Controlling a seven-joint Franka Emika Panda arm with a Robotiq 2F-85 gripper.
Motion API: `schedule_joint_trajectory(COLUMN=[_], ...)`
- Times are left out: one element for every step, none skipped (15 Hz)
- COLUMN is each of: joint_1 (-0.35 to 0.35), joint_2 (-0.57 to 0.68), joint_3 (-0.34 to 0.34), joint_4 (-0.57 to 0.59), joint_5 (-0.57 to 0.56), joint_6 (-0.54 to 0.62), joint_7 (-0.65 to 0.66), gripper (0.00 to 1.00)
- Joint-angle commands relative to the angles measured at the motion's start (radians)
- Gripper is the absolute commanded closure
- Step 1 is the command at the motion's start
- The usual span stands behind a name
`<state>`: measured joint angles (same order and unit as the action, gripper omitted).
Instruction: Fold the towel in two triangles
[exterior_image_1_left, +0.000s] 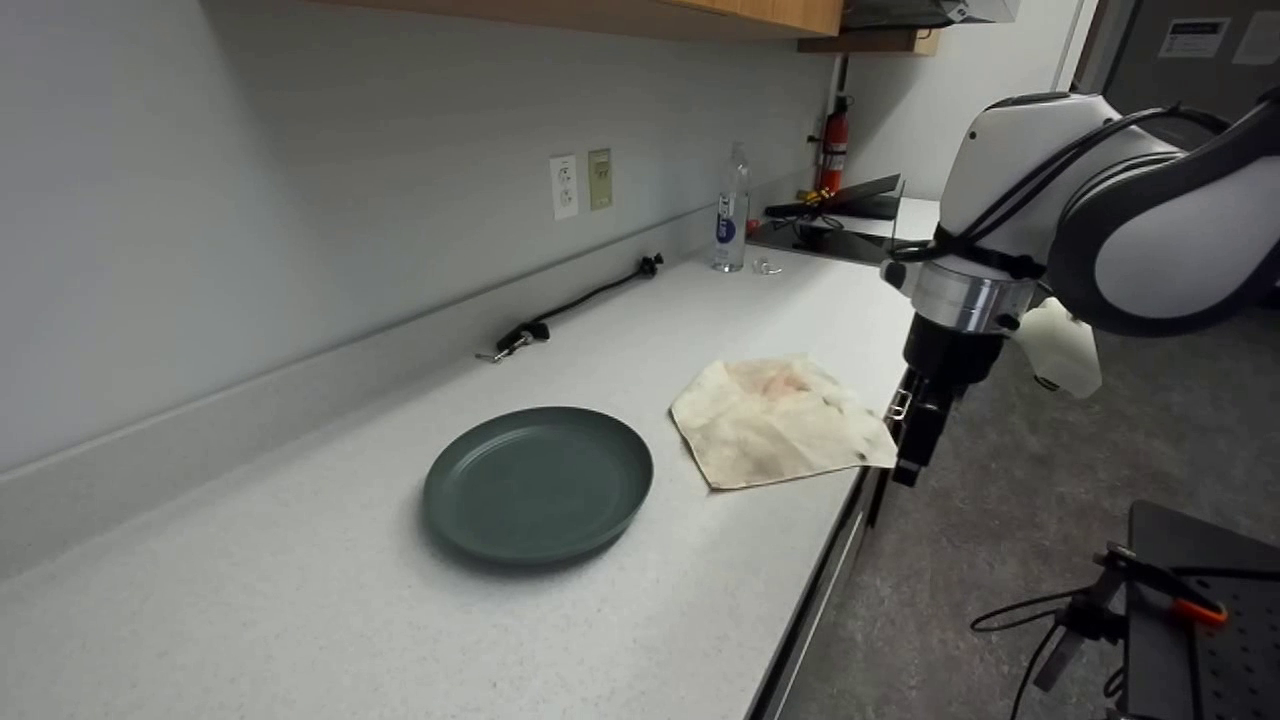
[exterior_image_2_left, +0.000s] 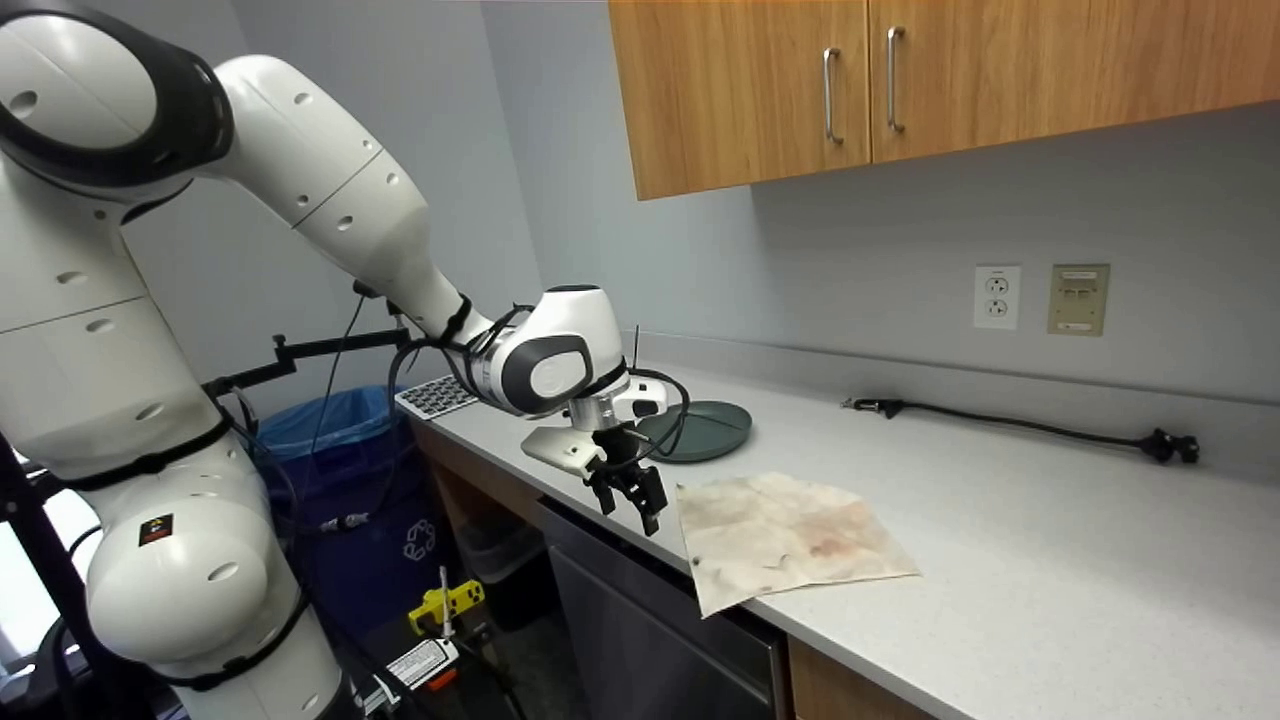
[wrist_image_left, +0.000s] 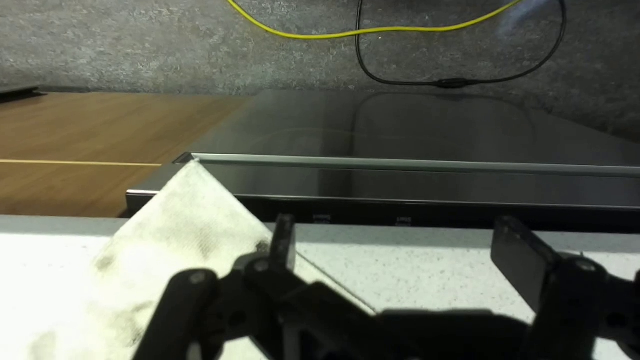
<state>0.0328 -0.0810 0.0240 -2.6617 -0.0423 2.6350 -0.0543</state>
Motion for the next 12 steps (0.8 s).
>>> schedule_joint_trajectory(joint_1=[-0.01, -0.016, -0.025, -0.033, -0.043, -0.053, -0.064, -0.076, -0.087, -0.097, -0.102, -0.11], joint_2=[0.012, 0.016, 0.021, 0.025, 0.03, 0.035, 0.042, 0.049, 0.057, 0.066, 0.072, 0.1], joint_3=[-0.002, -0.006, -0.014, -0.023, -0.033, -0.041, -0.052, -0.063, -0.075, -0.086, -0.094, -0.107], joint_4=[0.009, 0.011, 0.011, 0.009, 0.008, 0.008, 0.008, 0.01, 0.013, 0.016, 0.015, 0.032], joint_5=[-0.025, -0.034, -0.048, -0.058, -0.071, -0.084, -0.096, -0.112, -0.113, -0.116, -0.111, -0.082], joint_6=[-0.004, -0.007, -0.004, -0.002, 0.0, 0.001, 0.003, 0.006, 0.006, 0.012, 0.016, 0.017], joint_7=[0.01, 0.014, 0.018, 0.017, 0.015, 0.016, 0.013, 0.015, 0.002, -0.007, -0.013, -0.044], gripper=[0.0, 0.0, 0.0, 0.0, 0.0, 0.0, 0.0, 0.0, 0.0, 0.0, 0.0, 0.0])
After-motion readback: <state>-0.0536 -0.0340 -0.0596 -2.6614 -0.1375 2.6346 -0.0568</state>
